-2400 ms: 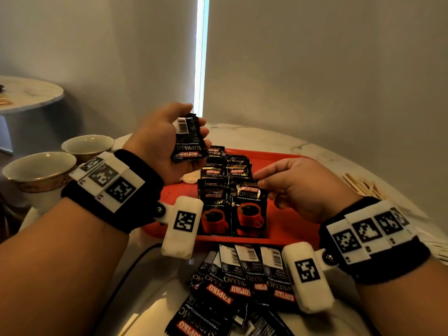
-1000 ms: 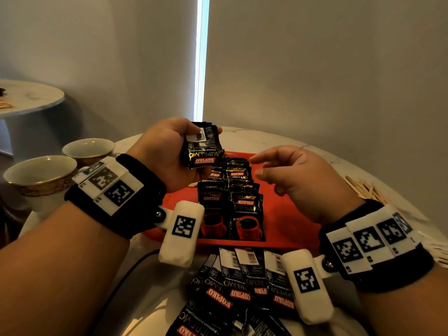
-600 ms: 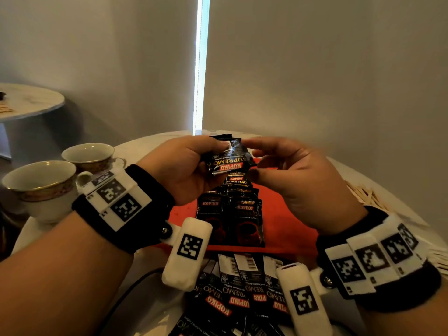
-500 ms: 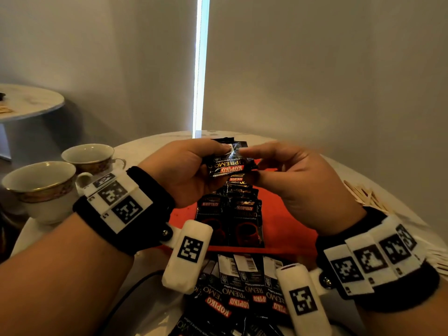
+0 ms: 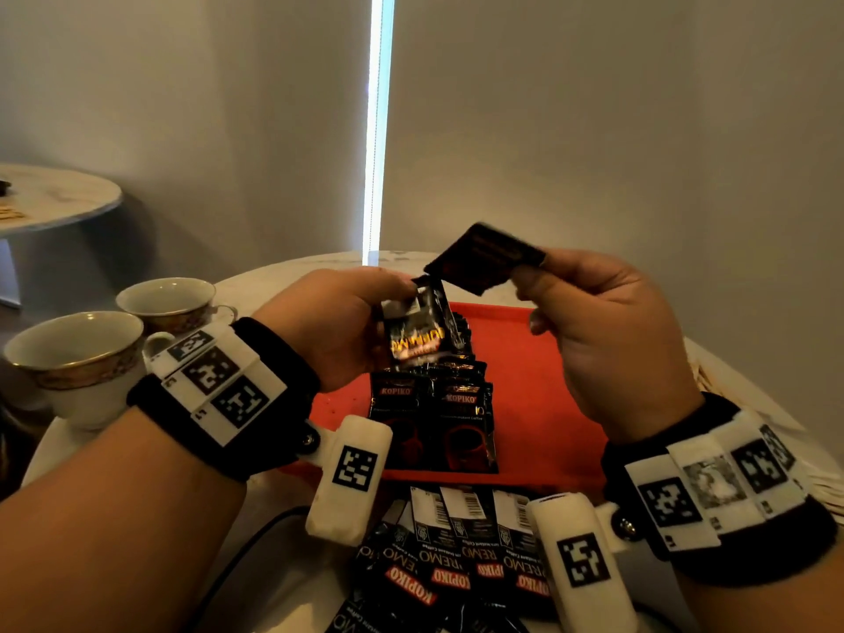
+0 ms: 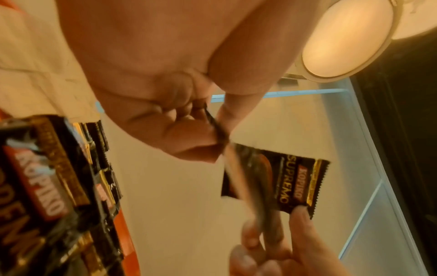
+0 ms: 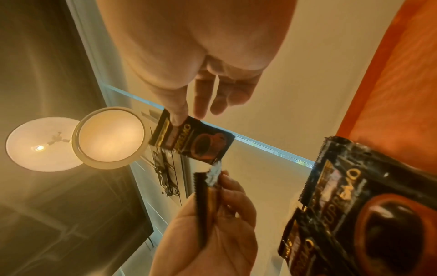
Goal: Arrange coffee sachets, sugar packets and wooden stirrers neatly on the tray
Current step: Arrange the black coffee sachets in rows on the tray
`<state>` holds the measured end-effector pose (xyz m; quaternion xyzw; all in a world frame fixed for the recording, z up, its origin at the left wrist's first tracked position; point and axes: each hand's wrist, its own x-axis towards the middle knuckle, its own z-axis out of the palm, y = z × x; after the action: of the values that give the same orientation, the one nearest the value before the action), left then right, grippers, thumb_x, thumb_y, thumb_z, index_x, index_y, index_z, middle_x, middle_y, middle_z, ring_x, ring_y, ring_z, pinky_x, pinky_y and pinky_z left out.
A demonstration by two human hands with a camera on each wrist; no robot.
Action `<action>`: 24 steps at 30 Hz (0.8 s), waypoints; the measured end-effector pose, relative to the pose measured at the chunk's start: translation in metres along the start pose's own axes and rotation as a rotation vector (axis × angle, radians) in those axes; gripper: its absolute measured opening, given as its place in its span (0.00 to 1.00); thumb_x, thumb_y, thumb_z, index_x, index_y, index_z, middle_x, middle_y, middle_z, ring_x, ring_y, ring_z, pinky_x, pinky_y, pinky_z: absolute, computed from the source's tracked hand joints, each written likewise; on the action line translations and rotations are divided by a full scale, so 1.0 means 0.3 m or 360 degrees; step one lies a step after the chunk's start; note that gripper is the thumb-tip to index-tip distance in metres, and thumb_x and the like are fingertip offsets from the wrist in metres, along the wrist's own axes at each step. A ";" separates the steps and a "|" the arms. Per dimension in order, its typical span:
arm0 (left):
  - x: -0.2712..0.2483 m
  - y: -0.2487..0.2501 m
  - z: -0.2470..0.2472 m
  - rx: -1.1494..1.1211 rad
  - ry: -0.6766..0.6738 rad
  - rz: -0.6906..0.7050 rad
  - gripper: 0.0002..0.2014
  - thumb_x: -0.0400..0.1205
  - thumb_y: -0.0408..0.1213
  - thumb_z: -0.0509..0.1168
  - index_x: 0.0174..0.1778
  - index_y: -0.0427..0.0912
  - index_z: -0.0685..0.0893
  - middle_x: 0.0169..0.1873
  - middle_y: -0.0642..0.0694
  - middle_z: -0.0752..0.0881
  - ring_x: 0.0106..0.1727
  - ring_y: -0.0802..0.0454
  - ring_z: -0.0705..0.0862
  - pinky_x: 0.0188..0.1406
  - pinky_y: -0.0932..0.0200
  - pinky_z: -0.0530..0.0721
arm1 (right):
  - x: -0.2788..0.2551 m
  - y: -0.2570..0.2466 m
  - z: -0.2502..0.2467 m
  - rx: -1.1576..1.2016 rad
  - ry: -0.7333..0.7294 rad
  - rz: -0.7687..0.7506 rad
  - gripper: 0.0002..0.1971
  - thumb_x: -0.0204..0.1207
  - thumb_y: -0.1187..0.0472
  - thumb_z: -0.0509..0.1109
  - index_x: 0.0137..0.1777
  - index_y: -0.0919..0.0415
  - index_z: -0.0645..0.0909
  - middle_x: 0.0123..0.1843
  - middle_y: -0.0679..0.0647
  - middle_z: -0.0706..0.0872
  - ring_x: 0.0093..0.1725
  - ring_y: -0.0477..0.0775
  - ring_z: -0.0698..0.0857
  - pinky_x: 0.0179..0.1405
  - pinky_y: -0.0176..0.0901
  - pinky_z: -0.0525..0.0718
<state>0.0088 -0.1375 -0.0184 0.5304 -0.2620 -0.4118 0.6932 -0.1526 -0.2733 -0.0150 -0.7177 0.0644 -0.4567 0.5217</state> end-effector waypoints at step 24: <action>-0.017 -0.012 0.039 0.0124 -0.0032 0.0382 0.15 0.68 0.34 0.75 0.51 0.37 0.90 0.48 0.36 0.91 0.49 0.38 0.88 0.49 0.45 0.82 | -0.017 0.019 0.027 0.0162 -0.0407 0.0506 0.16 0.73 0.62 0.78 0.61 0.59 0.87 0.53 0.60 0.93 0.51 0.63 0.92 0.44 0.57 0.88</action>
<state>-0.0043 -0.1395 -0.0181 0.5176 -0.3462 -0.3207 0.7137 -0.1474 -0.2673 -0.0228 -0.7233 0.0870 -0.2765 0.6268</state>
